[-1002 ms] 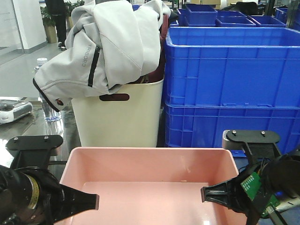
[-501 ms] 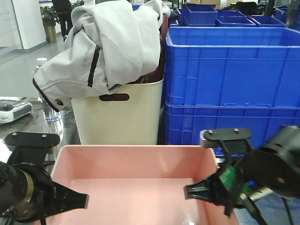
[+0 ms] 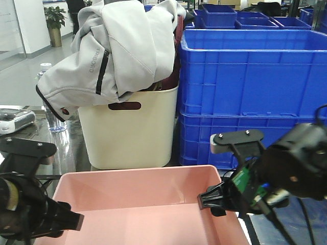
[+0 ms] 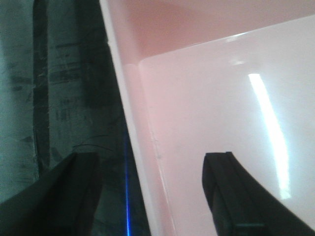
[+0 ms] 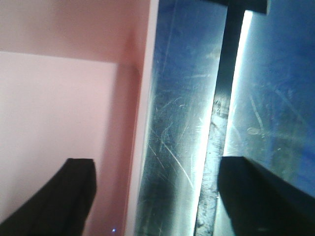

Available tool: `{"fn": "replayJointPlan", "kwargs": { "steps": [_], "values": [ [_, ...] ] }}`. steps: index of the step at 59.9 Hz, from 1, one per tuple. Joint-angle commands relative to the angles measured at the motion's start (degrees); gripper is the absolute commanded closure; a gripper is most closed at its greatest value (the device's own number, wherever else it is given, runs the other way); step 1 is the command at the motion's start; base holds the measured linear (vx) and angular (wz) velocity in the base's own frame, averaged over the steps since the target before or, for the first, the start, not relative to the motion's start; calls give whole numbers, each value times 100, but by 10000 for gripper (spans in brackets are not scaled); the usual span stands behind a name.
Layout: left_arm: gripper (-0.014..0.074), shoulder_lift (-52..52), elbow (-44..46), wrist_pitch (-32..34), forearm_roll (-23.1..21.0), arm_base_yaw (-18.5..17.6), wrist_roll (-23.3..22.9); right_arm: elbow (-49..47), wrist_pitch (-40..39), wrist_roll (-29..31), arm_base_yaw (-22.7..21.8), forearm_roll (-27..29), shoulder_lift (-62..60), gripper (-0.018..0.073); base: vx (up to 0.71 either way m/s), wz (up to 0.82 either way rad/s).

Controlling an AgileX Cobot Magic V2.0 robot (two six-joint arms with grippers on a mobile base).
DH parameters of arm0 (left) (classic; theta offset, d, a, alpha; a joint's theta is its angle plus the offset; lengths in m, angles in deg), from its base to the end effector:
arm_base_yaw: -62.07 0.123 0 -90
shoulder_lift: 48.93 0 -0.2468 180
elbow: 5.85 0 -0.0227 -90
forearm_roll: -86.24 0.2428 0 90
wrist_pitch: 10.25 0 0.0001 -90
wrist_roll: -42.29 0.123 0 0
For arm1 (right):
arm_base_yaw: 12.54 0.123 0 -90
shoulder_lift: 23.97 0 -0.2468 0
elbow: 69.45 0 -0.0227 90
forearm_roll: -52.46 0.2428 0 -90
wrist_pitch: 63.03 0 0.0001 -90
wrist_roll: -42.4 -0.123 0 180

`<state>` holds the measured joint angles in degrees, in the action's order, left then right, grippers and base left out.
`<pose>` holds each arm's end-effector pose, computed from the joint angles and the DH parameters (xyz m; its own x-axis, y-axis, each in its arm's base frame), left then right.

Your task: Grab pink bin and stack on right shelf

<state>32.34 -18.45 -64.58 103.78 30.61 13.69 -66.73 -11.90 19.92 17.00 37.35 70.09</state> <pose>0.2472 -0.1159 0.2733 -0.8011 0.1360 -0.5828 0.1498 0.9884 0.0247 0.2967 0.1394 0.2621 -0.7967 -0.2009 -0.5699 -0.2144 0.9757 -0.0443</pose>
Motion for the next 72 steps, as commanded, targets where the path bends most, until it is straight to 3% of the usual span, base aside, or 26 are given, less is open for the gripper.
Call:
{"fn": "replayJointPlan", "kwargs": {
  "steps": [1,13,22,32,41,58,64,72],
  "values": [
    [23,-648,138,251,-409,0,647,51,-263,551,-22,62,-680,-61,0,0],
    [57,-1917,-86,335,-1628,0,2159,1266,-639,1467,-22,450,-2124,-8,0,0],
    [101,-2917,-778,509,-2239,0,2821,2156,-733,1961,-22,594,-3269,43,0,0],
    [181,-3926,-1754,771,-2565,0,3394,2993,-743,2509,-22,802,-4214,118,0,0],
    [288,-4650,-2495,1190,-2545,0,3446,3578,-848,2545,-22,937,-4948,236,0,0],
    [552,-5182,-3492,2462,-2535,0,3446,4133,-1085,2545,-22,952,-5555,575,0,0],
    [605,-5182,-3596,2453,-2543,0,3446,4133,-1046,2540,-22,952,-5555,574,0,0],
    [605,-5176,-3612,2408,-2543,0,3446,4133,-1035,2540,-22,952,-5555,573,0,0]
  ]
}}
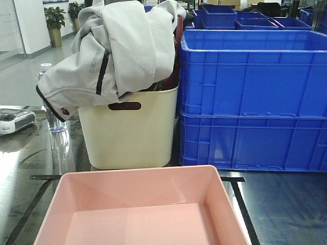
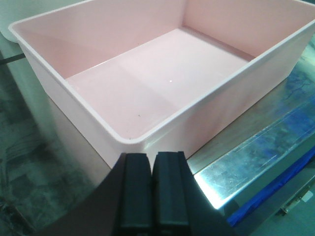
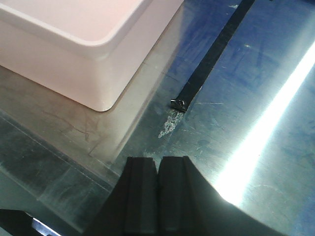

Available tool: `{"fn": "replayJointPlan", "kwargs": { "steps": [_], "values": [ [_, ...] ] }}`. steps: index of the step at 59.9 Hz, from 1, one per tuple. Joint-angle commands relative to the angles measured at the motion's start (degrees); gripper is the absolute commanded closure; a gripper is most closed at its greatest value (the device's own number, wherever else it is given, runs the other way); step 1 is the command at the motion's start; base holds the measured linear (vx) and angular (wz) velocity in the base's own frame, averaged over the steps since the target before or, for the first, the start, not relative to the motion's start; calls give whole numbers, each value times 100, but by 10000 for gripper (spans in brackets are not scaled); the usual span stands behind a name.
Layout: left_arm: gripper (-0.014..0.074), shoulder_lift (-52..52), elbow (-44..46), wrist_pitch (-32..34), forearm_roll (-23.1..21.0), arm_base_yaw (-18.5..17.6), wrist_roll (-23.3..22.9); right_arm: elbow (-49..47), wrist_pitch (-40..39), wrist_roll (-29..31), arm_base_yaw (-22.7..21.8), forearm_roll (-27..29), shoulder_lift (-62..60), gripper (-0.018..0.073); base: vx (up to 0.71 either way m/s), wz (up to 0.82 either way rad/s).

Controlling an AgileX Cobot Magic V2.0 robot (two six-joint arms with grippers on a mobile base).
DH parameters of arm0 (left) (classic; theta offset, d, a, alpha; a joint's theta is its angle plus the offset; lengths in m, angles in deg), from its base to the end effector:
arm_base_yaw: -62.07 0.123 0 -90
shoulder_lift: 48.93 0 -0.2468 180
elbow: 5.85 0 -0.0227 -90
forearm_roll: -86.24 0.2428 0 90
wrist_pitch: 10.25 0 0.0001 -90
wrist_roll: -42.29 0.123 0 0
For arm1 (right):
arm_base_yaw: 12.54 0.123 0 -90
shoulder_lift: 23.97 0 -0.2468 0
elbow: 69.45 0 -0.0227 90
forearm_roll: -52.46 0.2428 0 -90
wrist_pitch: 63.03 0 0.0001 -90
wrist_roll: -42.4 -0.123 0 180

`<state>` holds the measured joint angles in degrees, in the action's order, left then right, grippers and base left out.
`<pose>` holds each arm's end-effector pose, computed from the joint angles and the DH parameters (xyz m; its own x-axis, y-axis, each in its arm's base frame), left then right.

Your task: Grab pink bin and stack on right shelf

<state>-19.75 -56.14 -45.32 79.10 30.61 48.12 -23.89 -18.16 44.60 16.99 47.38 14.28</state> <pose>0.1070 -0.0758 0.2594 -0.3517 0.2147 -0.9112 0.5759 0.8170 -0.0298 0.1265 0.0628 0.2479 -0.4942 -0.3960 -0.7739 -0.5020 0.8568 -0.1178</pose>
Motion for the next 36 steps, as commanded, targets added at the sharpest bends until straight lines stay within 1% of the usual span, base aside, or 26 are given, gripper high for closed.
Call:
{"fn": "replayJointPlan", "kwargs": {
  "steps": [1,17,20,24,29,32,36],
  "values": [
    [604,33,157,483,-75,0,3,-151,-409,73,-21,-51,26,573,0,0],
    [603,-38,115,497,-75,0,3,-151,-409,73,-21,-56,26,571,0,0],
    [603,-173,24,535,-77,109,3,-151,-409,73,-21,-51,26,571,0,0],
    [603,-504,-183,593,-117,480,11,-151,-409,73,-21,-58,26,571,0,0],
    [603,-1027,-585,771,177,1069,83,-151,-409,73,-21,-35,26,571,0,0],
    [603,-1332,-895,939,188,1415,83,-151,-409,73,-21,1,26,571,0,0],
    [603,-1717,-1342,1344,165,1857,77,-151,-409,73,-21,1,26,571,0,0]
  ]
}}
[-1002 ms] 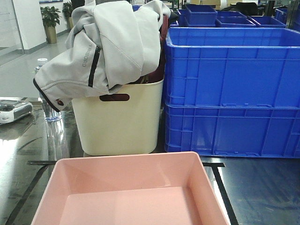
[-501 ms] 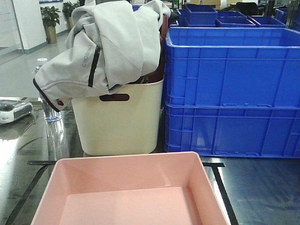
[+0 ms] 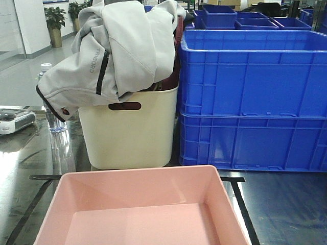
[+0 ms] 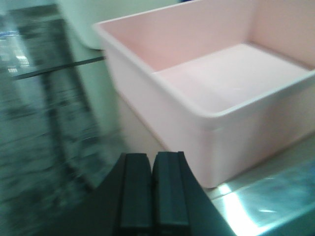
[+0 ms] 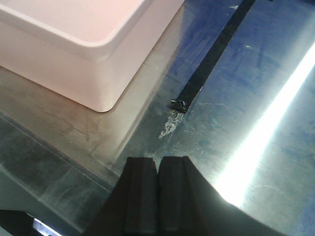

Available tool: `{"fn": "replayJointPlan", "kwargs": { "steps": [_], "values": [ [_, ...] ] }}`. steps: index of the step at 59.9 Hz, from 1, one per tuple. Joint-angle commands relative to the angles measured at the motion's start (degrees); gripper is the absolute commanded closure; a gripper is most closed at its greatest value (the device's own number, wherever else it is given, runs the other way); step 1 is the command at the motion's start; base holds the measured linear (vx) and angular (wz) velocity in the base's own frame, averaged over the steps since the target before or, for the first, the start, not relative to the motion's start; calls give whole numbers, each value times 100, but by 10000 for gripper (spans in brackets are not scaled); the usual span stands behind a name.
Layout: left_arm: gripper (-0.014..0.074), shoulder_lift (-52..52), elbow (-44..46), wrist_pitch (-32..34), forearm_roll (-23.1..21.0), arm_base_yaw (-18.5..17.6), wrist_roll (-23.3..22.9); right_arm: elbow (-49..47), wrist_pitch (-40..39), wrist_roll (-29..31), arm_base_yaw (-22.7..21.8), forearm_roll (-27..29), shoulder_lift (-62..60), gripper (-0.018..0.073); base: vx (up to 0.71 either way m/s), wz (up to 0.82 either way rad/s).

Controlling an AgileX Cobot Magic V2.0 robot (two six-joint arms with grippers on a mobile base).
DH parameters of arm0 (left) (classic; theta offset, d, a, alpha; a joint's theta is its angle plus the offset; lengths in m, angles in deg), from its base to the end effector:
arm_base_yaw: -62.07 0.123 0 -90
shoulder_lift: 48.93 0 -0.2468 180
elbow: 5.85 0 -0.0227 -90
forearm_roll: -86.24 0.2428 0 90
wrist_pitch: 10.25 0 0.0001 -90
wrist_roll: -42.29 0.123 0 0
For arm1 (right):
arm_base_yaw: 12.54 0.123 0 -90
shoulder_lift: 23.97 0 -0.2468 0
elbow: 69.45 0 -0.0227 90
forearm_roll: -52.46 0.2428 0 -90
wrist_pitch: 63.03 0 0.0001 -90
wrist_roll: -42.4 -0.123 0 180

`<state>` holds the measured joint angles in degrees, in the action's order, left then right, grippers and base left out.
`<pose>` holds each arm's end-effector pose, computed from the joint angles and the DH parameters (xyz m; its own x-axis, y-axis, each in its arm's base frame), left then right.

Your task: Grab pink bin and stack on right shelf

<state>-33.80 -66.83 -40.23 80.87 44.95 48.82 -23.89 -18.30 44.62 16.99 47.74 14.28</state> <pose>0.1035 -0.0379 0.2338 -0.2520 0.1118 -0.9613 0.3454 0.9383 0.0186 0.1264 0.0634 0.2481 -0.4944 -0.3916 -0.7760 -0.5030 0.8570 -0.1120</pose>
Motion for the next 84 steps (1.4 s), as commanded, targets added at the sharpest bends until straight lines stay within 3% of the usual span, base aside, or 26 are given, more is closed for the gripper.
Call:
{"fn": "replayJointPlan", "kwargs": {
  "steps": [1,10,22,30,44,84],
  "values": [
    [603,-412,-394,981,-10,545,1,-151,-392,70,-21,-28,26,571,0,0],
    [603,-782,-956,1678,-14,1095,-82,-151,-393,70,-21,-28,26,571,0,0],
    [603,-777,-1448,2674,170,1172,-104,-151,-393,70,-21,-28,26,571,0,0],
    [603,-777,-1744,3117,575,1344,-708,-151,-388,70,-21,-28,26,571,0,0],
    [603,-777,-1749,3318,742,1617,-842,-151,-393,70,-21,-27,26,571,0,0],
    [602,-771,-1749,3318,742,1617,-837,-151,-394,70,-21,-27,26,568,0,0]
  ]
}}
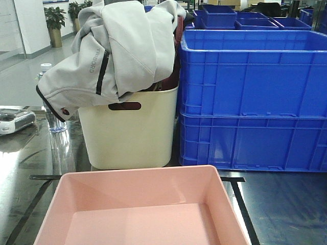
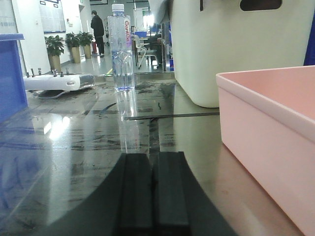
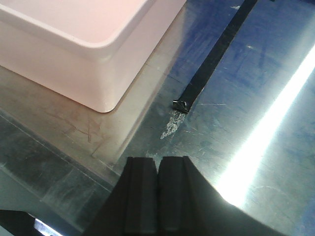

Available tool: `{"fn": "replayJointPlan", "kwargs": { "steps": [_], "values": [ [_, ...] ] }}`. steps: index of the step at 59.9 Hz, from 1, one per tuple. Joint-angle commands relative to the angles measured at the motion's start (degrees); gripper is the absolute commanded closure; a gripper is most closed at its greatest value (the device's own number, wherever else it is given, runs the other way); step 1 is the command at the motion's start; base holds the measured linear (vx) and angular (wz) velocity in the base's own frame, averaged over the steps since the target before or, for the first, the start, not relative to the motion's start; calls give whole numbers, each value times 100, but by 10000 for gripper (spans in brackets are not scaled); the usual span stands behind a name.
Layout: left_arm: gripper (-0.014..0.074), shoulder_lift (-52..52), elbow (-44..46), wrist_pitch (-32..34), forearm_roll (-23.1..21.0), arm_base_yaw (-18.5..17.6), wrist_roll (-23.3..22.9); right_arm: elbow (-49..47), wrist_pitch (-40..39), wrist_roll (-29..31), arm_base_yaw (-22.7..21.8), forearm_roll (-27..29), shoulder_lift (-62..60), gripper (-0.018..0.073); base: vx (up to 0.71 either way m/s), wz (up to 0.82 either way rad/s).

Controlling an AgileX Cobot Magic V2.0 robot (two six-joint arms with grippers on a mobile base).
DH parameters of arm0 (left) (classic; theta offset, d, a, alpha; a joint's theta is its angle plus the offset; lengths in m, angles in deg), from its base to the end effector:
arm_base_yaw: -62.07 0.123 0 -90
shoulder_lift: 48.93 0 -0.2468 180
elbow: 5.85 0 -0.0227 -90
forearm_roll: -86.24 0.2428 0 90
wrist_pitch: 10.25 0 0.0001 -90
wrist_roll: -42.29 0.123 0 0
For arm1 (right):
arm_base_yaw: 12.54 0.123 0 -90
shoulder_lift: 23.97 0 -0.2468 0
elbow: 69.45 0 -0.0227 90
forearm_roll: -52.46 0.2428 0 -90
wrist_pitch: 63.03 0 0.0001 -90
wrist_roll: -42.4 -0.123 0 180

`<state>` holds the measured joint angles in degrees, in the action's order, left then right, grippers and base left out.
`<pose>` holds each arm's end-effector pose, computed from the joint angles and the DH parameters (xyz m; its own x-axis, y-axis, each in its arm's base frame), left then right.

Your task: Grab pink bin and stack on right shelf

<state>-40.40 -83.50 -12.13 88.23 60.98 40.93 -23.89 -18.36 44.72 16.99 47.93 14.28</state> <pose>0.1196 -0.0021 0.2025 0.0341 0.0103 -0.9994 0.0175 0.9998 0.0109 0.1263 0.0637 0.2482 -0.4939 -0.3907 -0.7768 -0.5043 0.8565 -0.1101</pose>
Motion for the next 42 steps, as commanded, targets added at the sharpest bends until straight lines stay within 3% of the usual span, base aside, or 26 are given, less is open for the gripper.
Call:
{"fn": "replayJointPlan", "kwargs": {
  "steps": [1,19,32,42],
  "values": [
    [602,-112,-82,508,5,14,-48,-151,-387,60,-21,-47,26,568,0,0],
    [602,-112,-82,508,5,14,-48,165,-648,17,27,-6,-322,568,0,0],
    [602,-112,-82,508,5,14,-48,1269,-2933,20,147,40,-837,568,0,0],
    [602,-112,-82,508,5,14,-48,2090,-4280,19,159,394,-1248,568,0,0]
  ]
}}
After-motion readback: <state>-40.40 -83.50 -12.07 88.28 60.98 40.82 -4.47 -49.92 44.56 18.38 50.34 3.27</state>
